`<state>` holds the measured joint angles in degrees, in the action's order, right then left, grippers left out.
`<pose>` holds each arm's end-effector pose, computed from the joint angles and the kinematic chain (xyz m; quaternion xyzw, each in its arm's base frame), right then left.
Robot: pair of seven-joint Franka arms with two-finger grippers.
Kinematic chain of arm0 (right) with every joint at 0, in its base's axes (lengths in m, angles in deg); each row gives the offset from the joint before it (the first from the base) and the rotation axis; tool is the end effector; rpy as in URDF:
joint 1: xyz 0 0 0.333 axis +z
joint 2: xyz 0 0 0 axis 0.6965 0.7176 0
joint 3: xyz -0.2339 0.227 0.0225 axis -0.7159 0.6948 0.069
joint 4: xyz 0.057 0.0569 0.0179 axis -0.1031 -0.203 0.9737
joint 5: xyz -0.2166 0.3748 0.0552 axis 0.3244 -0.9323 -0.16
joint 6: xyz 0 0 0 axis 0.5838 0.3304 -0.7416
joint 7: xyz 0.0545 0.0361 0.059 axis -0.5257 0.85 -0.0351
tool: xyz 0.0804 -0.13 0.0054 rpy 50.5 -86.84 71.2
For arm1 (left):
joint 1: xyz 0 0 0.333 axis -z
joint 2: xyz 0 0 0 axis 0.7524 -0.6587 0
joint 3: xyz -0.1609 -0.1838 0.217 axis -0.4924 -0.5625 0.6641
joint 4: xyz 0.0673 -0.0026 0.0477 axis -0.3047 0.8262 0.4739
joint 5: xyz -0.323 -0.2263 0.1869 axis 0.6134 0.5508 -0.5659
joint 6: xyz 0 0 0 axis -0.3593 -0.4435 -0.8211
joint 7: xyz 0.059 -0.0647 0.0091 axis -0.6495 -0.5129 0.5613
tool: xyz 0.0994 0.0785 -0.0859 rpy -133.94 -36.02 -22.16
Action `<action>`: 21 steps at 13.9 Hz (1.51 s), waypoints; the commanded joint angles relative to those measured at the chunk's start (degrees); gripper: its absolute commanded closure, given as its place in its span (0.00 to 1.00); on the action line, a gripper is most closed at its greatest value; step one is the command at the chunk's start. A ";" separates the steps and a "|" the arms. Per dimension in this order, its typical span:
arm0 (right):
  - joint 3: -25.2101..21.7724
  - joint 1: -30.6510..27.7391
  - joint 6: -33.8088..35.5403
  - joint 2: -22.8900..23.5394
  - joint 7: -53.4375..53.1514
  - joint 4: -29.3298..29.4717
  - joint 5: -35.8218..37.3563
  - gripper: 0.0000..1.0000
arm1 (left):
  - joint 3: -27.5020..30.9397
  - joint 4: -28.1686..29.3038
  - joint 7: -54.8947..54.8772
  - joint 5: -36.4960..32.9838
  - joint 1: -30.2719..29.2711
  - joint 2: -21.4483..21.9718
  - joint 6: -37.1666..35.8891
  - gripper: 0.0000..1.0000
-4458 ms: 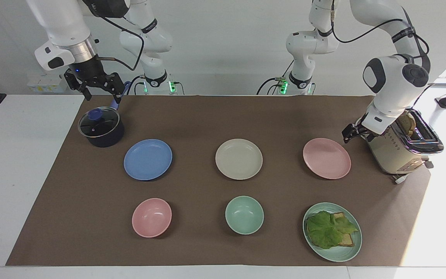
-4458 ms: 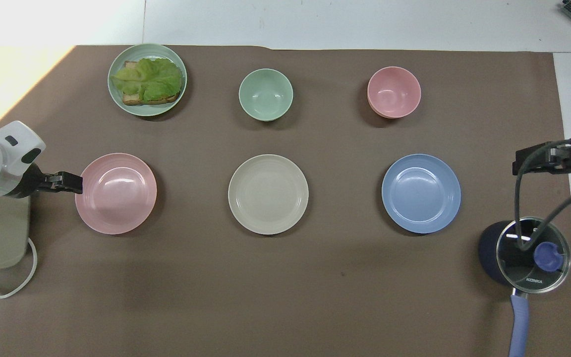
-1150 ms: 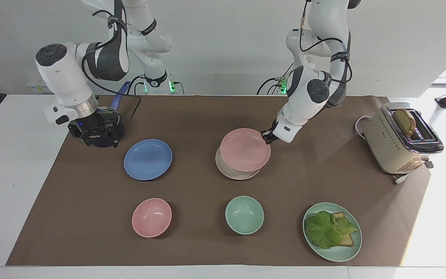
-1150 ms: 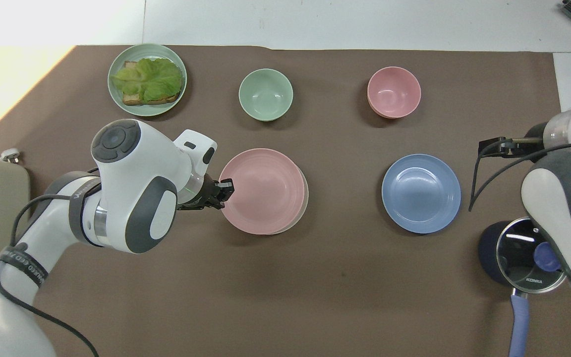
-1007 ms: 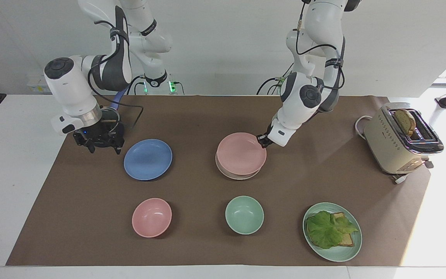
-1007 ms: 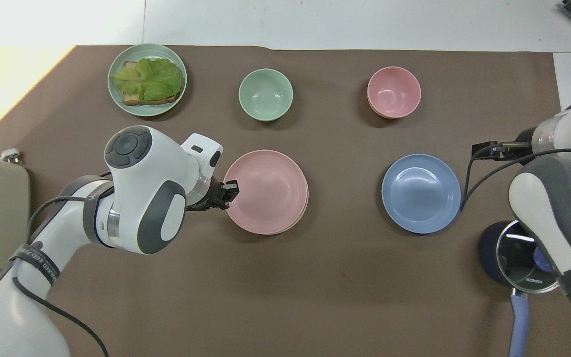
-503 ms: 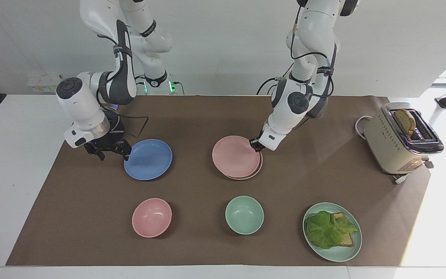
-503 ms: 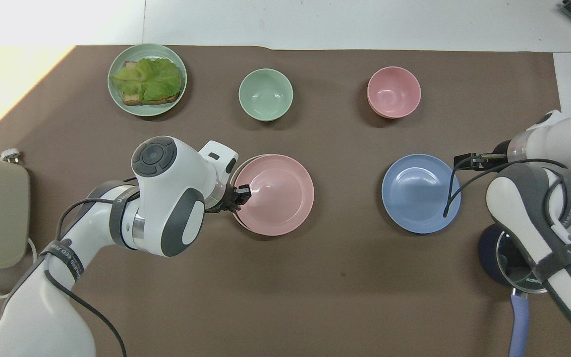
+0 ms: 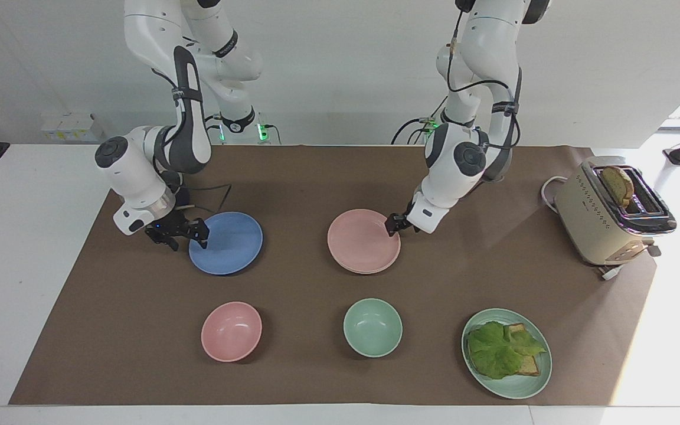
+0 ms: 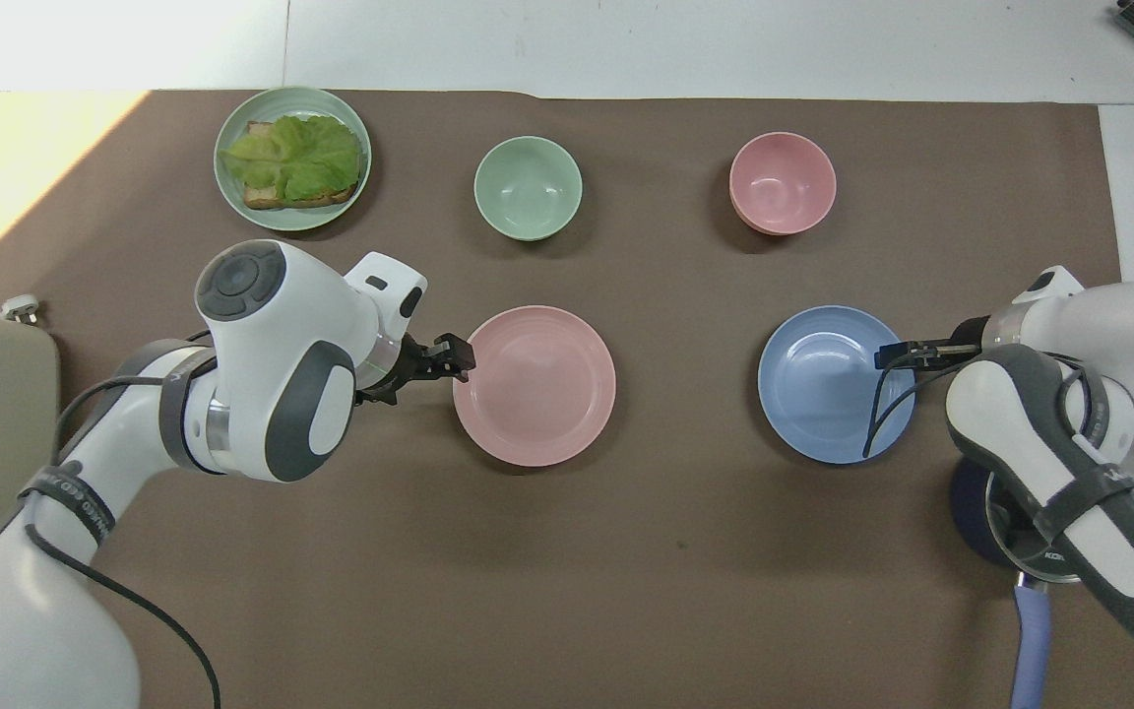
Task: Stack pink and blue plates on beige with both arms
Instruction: 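Lift the blue plate with the right gripper while the left gripper withdraws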
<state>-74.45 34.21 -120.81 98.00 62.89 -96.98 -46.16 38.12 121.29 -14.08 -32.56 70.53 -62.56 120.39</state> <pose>0.5959 -0.0627 0.2357 -0.9958 0.0005 -0.0330 0.0857 0.5760 -0.2692 0.2864 0.9872 0.0950 -0.0745 0.1040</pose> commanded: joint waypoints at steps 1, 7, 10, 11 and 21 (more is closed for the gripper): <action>0.52 -1.67 -1.08 -0.27 4.46 -1.45 -3.27 0.33 | -0.10 -5.52 -5.34 -5.64 -6.24 1.16 -7.99 0.00; 0.61 -1.40 2.16 -0.62 5.07 -1.28 -9.40 1.00 | 0.16 -12.11 -16.86 -15.85 -15.75 5.81 -12.73 0.00; 0.52 -1.40 4.09 -2.63 7.09 -0.22 -10.74 1.00 | 0.25 -19.58 -20.30 -17.72 -18.21 6.26 -20.55 0.00; 0.52 -1.06 4.80 -4.30 6.83 0.13 -10.74 1.00 | 0.25 -21.17 -20.39 -17.80 -18.48 7.39 -22.92 0.00; 0.97 14.83 7.09 -6.51 -12.72 7.42 -8.03 1.00 | 0.25 -21.01 -21.71 -17.45 -19.97 12.41 -26.02 0.00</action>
<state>-73.35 45.02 -113.59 90.26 56.86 -91.63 -55.34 38.84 100.06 -35.13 -49.07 51.18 -50.49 95.12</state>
